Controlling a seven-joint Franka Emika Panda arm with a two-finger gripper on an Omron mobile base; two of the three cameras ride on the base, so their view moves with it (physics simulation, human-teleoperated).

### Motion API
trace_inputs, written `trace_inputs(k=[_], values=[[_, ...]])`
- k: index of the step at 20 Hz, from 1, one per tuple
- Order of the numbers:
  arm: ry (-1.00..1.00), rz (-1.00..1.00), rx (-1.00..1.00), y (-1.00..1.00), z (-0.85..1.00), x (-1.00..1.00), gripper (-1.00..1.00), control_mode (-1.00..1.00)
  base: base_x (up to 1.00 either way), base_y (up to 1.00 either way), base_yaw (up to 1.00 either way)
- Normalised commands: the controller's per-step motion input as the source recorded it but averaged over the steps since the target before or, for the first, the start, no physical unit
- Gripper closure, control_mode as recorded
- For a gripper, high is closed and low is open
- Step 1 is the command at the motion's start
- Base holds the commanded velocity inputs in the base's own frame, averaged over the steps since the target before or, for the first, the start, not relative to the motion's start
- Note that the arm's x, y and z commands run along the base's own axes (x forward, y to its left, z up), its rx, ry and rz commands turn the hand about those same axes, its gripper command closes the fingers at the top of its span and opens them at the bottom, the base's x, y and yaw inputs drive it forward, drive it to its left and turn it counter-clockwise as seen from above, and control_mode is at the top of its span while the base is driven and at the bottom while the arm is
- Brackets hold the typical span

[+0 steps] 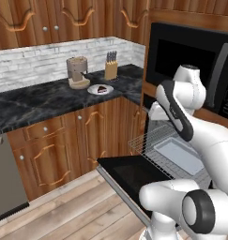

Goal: Take the baked cake out of the oven and place it on the plate for cooling. Then close the oven door.

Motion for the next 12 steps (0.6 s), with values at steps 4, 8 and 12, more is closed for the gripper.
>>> trace_inputs(k=[4,8,12], values=[[0.0,0.12,-0.07,-0.28,-0.45,-0.08,-1.0,-1.0,0.0,0.0,0.0],[0.02,0.0,-0.19,0.11,-0.92,0.07,-1.0,-1.0,0.0,0.0,0.0],[0.1,0.0,-0.21,0.27,-1.0,0.3,-1.0,-1.0,0.0,0.0,0.0]])
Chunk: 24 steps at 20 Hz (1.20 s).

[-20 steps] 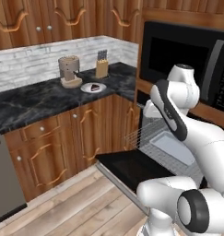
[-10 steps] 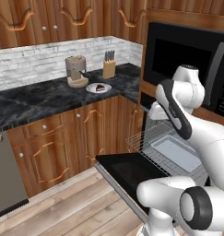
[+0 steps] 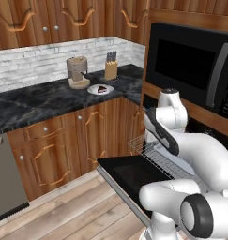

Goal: Take the baked cake out of the oven and place it on the plate for cooling. Then close the oven door.

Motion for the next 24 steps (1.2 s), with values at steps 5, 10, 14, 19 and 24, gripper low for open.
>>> trace_inputs(k=[5,10,14,19,24], values=[[0.11,-0.01,-0.07,0.07,-0.97,0.43,-1.0,-1.0,0.0,0.0,0.0],[0.16,0.0,0.0,0.0,-0.99,0.47,-1.0,-1.0,0.0,0.0,0.0],[0.15,0.0,-0.01,0.01,-0.88,0.44,-1.0,-1.0,0.0,0.0,0.0],[0.03,0.0,0.0,0.0,-0.66,0.35,-1.0,-1.0,0.0,0.0,0.0],[0.01,0.0,0.0,0.0,-0.69,0.31,-1.0,-1.0,0.0,0.0,0.0]])
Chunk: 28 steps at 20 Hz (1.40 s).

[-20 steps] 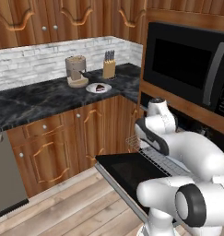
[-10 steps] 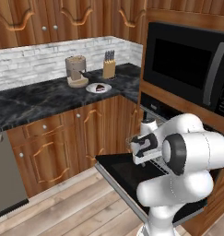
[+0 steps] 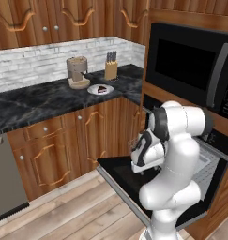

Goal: Take the baked cake out of the oven and place it on the plate for cooling. Then close the oven door.

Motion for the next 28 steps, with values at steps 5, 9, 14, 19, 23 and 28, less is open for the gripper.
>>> trace_inputs(k=[5,9,14,19,23,28], values=[[0.0,0.0,0.0,-0.19,-0.67,0.36,-1.0,-1.0,0.0,0.0,0.0],[0.0,0.04,0.0,-0.44,-0.54,0.36,-1.0,-1.0,0.0,0.0,0.0],[0.0,0.05,0.0,-0.49,-0.53,0.38,-1.0,-1.0,0.0,0.0,0.0],[0.0,0.06,0.0,-0.5,-0.54,0.38,-1.0,-1.0,0.0,0.0,0.0],[0.0,0.06,0.0,-0.5,-0.52,0.43,-1.0,-1.0,0.0,0.0,0.0],[0.0,0.06,0.0,-0.57,-0.45,0.51,-1.0,-1.0,0.0,0.0,0.0]])
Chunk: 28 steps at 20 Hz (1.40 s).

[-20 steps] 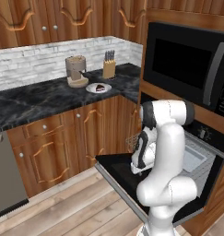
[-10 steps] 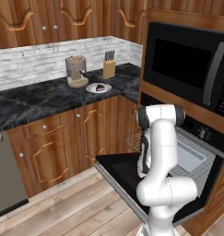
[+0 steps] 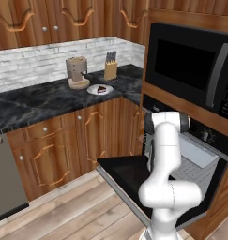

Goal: Take the baked cake out of the oven and place it on the plate for cooling. Then close the oven door.

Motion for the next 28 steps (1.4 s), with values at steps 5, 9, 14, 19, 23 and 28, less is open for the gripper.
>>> trace_inputs(k=[5,9,14,19,23,28], values=[[-0.02,0.06,0.0,-0.69,-0.23,0.49,-1.0,-1.0,0.0,0.0,0.0],[-0.04,0.05,0.0,-0.27,-0.01,0.22,-1.0,-1.0,0.0,0.0,0.0],[-0.09,0.08,0.0,0.2,0.2,-0.24,-1.0,-1.0,0.0,0.0,0.0],[-0.14,0.1,-0.09,0.99,0.86,-0.75,-1.0,-1.0,0.0,0.0,0.0],[-0.08,0.06,-0.13,1.0,1.0,-0.59,-1.0,-1.0,0.0,0.0,0.0],[-0.05,0.01,-0.11,1.0,1.0,-0.27,-1.0,-1.0,0.0,0.0,0.0]])
